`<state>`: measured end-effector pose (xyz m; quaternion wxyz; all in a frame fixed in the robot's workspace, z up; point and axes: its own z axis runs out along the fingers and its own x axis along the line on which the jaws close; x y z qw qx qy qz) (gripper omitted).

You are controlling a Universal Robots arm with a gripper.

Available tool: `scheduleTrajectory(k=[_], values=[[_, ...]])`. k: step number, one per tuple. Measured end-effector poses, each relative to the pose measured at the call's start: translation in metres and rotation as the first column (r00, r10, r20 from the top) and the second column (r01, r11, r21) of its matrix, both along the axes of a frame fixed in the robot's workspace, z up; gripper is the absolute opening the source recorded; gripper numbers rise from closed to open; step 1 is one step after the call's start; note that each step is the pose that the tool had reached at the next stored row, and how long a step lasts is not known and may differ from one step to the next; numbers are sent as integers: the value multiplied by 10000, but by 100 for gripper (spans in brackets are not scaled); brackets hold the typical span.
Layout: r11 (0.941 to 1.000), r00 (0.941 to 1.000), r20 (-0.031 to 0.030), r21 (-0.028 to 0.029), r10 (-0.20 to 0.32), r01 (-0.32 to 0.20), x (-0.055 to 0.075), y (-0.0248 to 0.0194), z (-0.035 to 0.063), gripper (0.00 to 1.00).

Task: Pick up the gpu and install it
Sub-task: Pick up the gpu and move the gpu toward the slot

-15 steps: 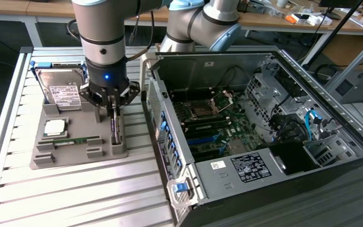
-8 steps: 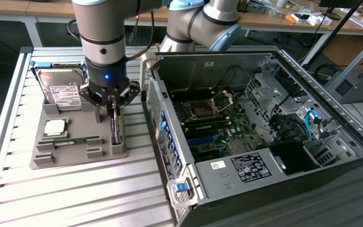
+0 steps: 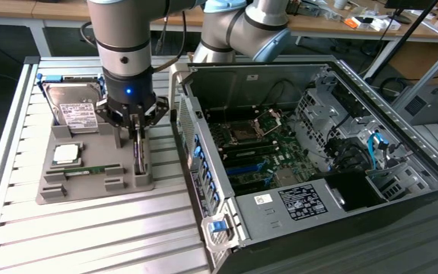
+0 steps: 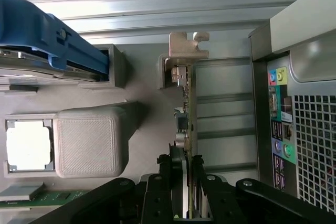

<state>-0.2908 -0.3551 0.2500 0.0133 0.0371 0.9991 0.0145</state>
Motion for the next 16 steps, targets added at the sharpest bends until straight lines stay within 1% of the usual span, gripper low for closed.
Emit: scheduleTrajectory(k=[16], values=[[10000, 10000, 1, 0, 0, 0, 0, 0, 56, 27]])
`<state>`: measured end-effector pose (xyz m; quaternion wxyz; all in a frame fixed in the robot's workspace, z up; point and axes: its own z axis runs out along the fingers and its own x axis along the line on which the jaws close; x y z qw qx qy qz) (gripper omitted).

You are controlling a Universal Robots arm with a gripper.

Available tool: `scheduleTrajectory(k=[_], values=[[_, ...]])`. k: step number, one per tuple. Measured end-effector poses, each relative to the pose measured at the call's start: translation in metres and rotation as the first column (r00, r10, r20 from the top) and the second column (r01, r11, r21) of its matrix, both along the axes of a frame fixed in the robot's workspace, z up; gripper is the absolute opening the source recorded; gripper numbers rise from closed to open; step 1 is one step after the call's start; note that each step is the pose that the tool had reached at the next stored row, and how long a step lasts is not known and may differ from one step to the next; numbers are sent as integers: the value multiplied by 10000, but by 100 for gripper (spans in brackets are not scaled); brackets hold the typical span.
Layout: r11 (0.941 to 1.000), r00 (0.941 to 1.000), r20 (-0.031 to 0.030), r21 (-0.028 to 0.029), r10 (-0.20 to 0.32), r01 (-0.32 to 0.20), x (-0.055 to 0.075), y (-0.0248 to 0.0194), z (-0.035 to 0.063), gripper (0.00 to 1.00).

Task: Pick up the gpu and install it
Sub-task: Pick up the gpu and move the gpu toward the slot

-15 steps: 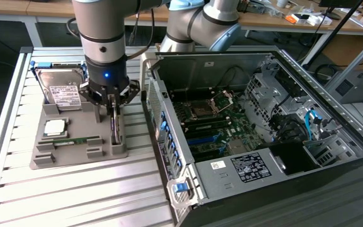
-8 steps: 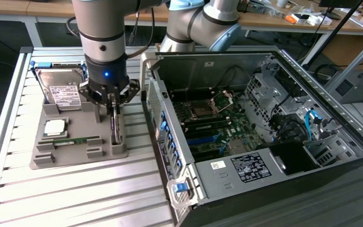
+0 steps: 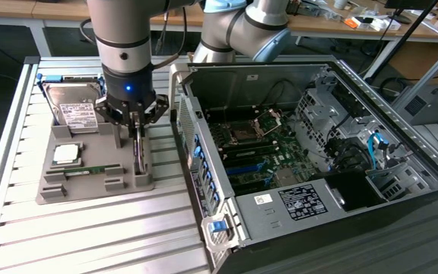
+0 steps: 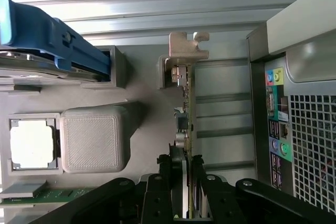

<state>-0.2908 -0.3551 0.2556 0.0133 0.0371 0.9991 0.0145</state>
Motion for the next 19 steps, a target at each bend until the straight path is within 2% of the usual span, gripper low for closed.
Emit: scheduleTrajectory(k=[19], values=[[10000, 10000, 0, -1, 0, 0, 0, 0, 43, 27]])
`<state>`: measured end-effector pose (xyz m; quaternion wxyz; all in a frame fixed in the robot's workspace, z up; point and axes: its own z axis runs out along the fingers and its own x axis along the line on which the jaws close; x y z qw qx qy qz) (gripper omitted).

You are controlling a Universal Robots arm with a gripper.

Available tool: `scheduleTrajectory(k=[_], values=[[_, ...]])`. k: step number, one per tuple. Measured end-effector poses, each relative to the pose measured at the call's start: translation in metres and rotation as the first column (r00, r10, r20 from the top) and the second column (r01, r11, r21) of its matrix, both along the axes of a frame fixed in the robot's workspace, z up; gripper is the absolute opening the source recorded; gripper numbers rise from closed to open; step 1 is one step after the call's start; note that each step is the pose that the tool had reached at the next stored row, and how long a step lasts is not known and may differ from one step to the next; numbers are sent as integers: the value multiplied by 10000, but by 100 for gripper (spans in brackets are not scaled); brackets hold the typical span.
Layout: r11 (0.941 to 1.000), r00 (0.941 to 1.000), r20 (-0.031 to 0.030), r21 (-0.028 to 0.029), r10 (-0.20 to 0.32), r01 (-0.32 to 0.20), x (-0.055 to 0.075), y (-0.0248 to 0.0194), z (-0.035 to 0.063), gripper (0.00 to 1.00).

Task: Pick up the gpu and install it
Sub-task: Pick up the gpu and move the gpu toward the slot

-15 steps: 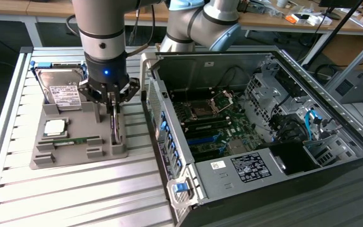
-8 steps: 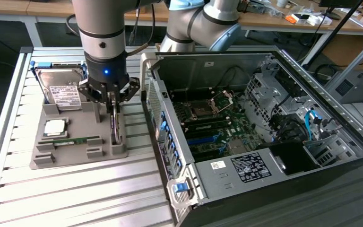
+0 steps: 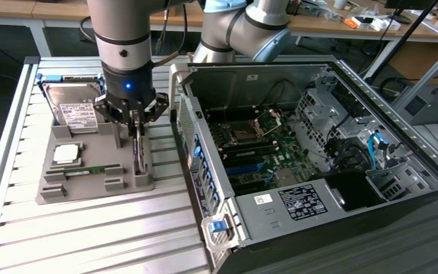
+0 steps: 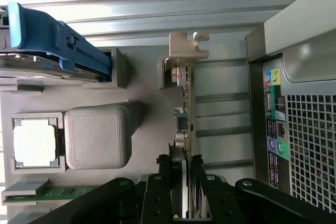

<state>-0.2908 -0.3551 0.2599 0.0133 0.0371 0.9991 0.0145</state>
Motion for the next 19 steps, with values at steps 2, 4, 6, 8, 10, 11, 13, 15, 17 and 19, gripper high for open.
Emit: scheduleTrajectory(k=[2, 4, 6, 8, 10, 11, 13, 15, 17, 19], values=[[10000, 10000, 0, 1, 0, 0, 0, 0, 3, 27], [10000, 10000, 0, 1, 0, 0, 0, 0, 7, 27], [10000, 10000, 0, 1, 0, 0, 0, 0, 10, 27], [10000, 10000, 0, 1, 0, 0, 0, 0, 14, 27], [10000, 10000, 1, 1, 0, 0, 0, 0, 22, 27], [10000, 10000, 0, 0, 0, 0, 0, 0, 28, 27], [10000, 10000, 1, 1, 0, 0, 0, 0, 36, 27], [10000, 10000, 0, 0, 0, 0, 0, 0, 39, 27], [10000, 10000, 1, 1, 0, 0, 0, 0, 42, 27], [10000, 10000, 0, 1, 0, 0, 0, 0, 49, 27]])
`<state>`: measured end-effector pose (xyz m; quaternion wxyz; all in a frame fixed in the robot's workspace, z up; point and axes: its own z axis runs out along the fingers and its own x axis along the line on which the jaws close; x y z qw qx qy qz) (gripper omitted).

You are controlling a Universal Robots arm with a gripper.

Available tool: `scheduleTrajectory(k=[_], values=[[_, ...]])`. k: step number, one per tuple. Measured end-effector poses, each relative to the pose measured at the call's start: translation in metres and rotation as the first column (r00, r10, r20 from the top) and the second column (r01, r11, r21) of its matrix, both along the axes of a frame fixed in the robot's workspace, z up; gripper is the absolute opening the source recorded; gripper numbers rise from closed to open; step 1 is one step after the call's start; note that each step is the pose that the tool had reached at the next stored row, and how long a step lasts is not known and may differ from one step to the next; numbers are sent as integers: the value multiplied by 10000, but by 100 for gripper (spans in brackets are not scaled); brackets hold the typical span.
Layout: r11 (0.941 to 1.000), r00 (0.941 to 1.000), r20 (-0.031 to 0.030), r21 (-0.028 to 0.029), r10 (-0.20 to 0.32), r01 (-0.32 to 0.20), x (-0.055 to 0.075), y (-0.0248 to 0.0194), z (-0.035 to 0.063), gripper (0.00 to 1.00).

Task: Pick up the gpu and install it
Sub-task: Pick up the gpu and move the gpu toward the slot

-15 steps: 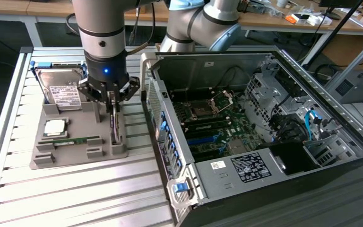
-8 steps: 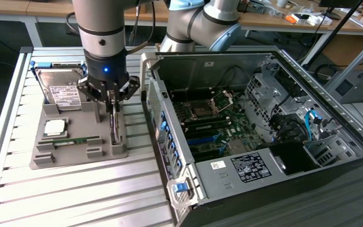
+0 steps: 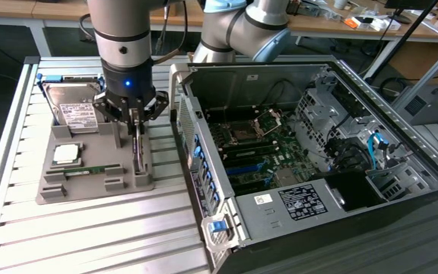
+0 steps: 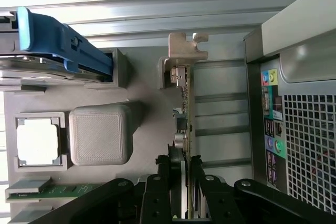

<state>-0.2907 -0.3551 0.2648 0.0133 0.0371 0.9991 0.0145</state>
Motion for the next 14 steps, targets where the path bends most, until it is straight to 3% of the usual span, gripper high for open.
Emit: scheduleTrajectory(k=[14], values=[[10000, 10000, 0, 0, 0, 0, 0, 0, 42, 27]])
